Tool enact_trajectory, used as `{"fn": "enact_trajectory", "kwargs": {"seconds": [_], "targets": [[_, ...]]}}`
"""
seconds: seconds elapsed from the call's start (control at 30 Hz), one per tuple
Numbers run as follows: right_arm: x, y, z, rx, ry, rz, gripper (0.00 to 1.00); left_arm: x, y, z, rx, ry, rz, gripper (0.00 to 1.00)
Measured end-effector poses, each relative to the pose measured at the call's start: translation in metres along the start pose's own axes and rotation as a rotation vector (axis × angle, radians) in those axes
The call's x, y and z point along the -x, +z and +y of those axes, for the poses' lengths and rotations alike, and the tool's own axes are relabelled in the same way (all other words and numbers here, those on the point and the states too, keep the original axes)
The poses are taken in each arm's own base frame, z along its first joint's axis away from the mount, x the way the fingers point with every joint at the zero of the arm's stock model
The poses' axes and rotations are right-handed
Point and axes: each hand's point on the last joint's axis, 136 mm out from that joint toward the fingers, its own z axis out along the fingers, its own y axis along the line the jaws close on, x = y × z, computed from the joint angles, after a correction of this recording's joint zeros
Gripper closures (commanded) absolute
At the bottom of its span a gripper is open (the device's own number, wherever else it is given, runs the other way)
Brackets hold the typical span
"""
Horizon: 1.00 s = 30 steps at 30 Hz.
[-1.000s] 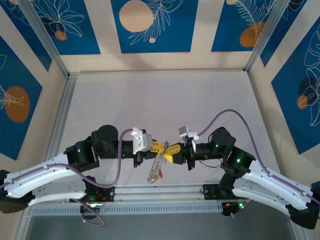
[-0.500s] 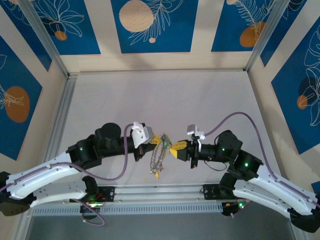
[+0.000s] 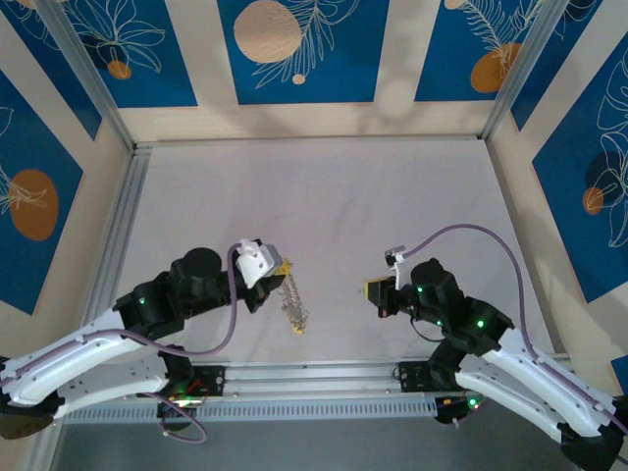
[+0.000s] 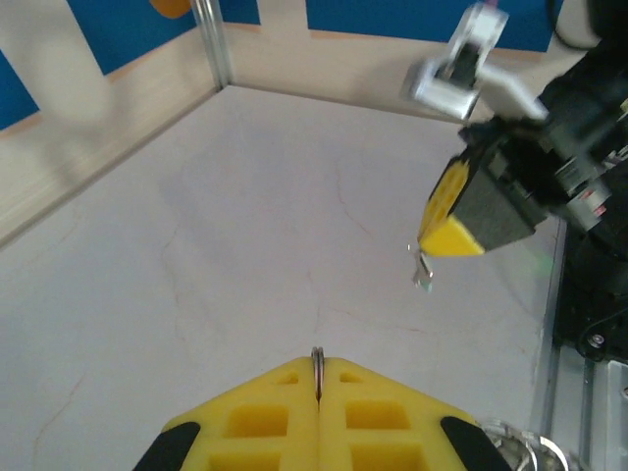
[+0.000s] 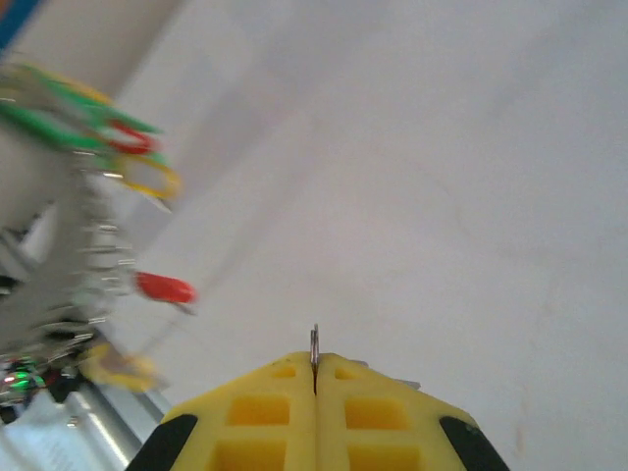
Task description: Put the keys on the keyring
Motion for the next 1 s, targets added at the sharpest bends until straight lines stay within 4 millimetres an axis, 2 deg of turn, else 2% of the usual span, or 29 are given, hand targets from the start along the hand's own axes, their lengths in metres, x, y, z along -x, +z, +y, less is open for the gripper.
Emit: {"fn": "enact_trajectory", "kwargs": {"seconds": [0.2, 0.5, 0.63, 0.73, 0.8, 1.0], "targets": [[-0.033, 0.027, -0.025, -0.099, 0.066, 0.15, 1.0, -0.003, -0.007, 0.001, 0.005, 0.0, -0.01, 1.0], [-0.051, 0.054, -0.027, -0.104, 0.089, 0.26, 1.0, 0.0, -0.019, -0.001, -0.006, -0.001, -0.051, 1.0], [-0.054, 0.058, -0.025, -0.098, 0.081, 0.276, 1.0, 0.001, -0.026, 0.002, 0.01, -0.001, -0.073, 1.0], [-0.056, 0.059, -0.022, -0.084, 0.086, 0.277, 1.0, -0.006, -0.031, 0.005, 0.035, -0.002, -0.079, 1.0], [-0.063, 0.061, -0.022, -0.078, 0.095, 0.287, 1.0, -0.014, -0.031, 0.007, 0.05, -0.003, -0.072, 1.0], [-0.085, 0.064, -0.033, -0.104, 0.12, 0.34, 1.0, -0.02, -0.028, 0.009, 0.064, -0.003, -0.059, 1.0]]}}
